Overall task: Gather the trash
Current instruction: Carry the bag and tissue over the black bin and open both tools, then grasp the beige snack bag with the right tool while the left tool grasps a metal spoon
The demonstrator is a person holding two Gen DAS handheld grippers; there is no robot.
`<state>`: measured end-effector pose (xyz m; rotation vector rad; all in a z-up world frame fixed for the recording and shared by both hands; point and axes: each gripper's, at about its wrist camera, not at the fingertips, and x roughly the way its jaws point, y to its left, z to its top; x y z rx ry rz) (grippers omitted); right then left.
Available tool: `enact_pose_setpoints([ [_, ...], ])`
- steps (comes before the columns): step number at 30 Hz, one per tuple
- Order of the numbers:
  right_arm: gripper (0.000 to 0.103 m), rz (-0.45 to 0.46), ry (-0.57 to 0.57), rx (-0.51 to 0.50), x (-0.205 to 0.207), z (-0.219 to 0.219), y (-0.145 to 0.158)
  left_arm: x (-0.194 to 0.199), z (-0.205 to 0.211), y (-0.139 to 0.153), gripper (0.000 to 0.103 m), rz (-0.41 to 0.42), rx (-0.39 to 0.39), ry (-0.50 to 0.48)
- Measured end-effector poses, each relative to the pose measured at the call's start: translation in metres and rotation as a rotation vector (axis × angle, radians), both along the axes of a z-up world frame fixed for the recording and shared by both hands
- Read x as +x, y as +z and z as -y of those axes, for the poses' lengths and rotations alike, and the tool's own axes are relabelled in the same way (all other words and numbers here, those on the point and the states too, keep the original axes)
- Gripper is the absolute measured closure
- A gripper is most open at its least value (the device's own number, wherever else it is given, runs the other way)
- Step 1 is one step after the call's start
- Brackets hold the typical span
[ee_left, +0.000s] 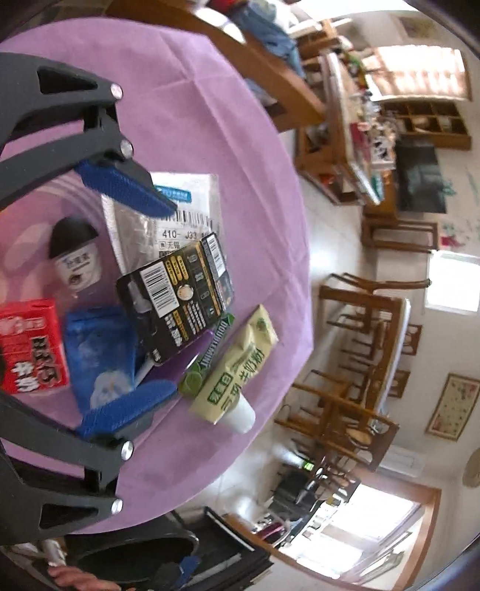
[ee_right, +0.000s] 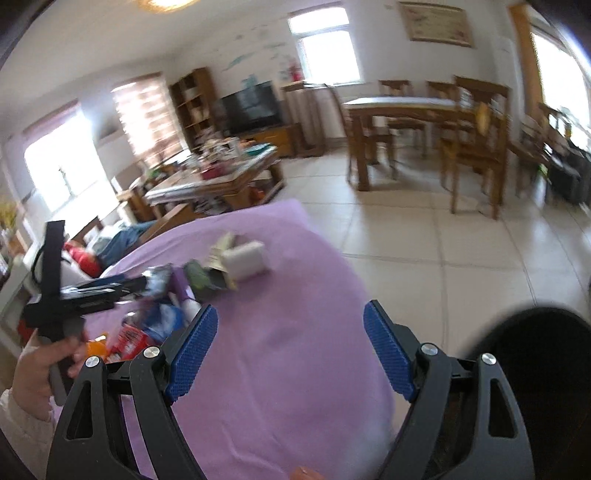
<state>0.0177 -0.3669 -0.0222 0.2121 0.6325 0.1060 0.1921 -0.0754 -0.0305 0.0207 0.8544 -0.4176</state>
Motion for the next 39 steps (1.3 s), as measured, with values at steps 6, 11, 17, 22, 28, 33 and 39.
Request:
enact_pose_setpoints([
  [6, 0.023, -0.023, 0.1, -0.088, 0.063, -0.055, 0.005, 0.017, 0.017, -0.009, 0.018, -0.024, 0.009, -0.012],
  [11, 0.032, -0.073, 0.149, -0.165, 0.11, -0.089, -0.005, 0.025, 0.008, -0.016, 0.044, -0.01, -0.004, 0.013],
  [17, 0.034, -0.164, 0.165, -0.298, 0.151, -0.112, -0.03, 0.018, -0.002, -0.024, 0.059, 0.01, -0.023, 0.0],
  [22, 0.069, -0.185, 0.183, -0.397, 0.158, -0.121, -0.041, 0.014, -0.009, -0.026, 0.071, 0.007, -0.052, 0.008],
  [28, 0.077, -0.203, 0.199, -0.273, 0.142, -0.111, -0.043, 0.01, -0.01, -0.028, 0.072, 0.001, -0.072, 0.0],
  [33, 0.078, -0.158, 0.179, -0.073, 0.115, -0.082, -0.026, 0.012, -0.004, -0.032, 0.024, -0.008, -0.103, -0.054],
  [39, 0.078, -0.152, 0.162, 0.012, 0.091, -0.069, -0.034, 0.018, 0.011, -0.038, 0.011, 0.004, -0.032, -0.023],
])
